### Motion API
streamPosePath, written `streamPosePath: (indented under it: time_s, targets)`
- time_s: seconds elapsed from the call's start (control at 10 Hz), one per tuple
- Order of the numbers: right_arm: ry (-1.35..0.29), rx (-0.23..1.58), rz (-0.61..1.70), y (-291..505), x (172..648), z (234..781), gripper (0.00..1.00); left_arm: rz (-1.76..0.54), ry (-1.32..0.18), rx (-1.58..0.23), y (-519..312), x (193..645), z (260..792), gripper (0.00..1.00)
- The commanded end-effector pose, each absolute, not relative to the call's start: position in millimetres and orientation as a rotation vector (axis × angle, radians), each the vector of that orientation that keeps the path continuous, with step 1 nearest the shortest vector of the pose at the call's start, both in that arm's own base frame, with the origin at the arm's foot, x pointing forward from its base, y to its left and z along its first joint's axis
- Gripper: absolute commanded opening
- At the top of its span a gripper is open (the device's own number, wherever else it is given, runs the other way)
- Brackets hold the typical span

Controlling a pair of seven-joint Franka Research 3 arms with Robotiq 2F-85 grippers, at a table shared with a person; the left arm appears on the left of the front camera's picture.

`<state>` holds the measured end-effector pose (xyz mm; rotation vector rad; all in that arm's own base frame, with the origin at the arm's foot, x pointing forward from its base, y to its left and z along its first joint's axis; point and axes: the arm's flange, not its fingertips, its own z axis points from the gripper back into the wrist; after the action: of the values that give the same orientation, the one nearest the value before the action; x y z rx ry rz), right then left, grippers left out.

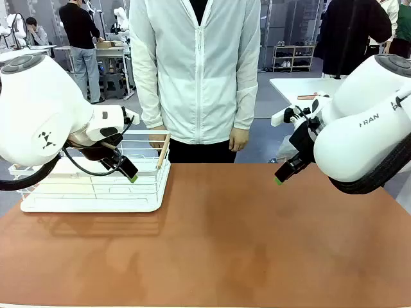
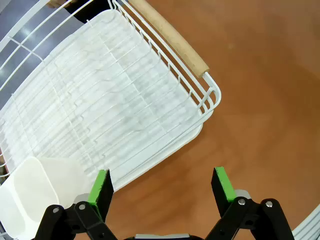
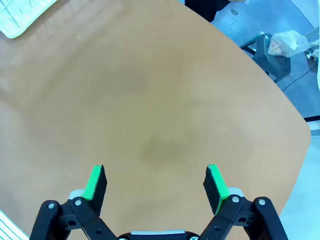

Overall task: Clean the table.
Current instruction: Pick up the Lint Roller when the human hands it over.

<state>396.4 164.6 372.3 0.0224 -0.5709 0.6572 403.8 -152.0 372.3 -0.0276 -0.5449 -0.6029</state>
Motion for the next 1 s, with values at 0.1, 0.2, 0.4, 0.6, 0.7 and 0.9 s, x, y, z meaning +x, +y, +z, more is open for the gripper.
streamPosePath:
  time_s: [0.1, 0.2, 0.4, 0.6, 0.7, 0.9]
  targets:
    - [-0.571, 0.022, 0.657, 164.6, 396.4, 372.3, 1.00, -0.603, -0.545, -0.028, -152.2, 403.7, 372.3, 1.00]
    - [-0.571, 0.022, 0.657, 164.6, 396.4, 372.3, 1.00, -0.603, -0.545, -0.028, -152.2, 403.7, 372.3, 1.00]
    - [-0.571, 0.022, 0.657, 164.6, 396.4, 372.3, 1.00, -0.603, -0.545, -0.028, -152.2, 403.7, 372.3, 1.00]
    - [-0.571, 0.022, 0.657, 164.6, 396.4, 372.3, 1.00, -0.603, -0.545, -0.028, -152.2, 403.7, 372.3, 1.00]
    - [-0.571, 0.022, 0.657, 164.6, 396.4, 372.3, 1.00, -0.603, -0.545, -0.028, -152.2, 403.7, 372.3, 1.00]
    - [-0.571, 0.022, 0.657, 164.6, 396.4, 372.3, 1.00, -0.603, -0.545, -0.028, -152.2, 403.7, 372.3, 1.00]
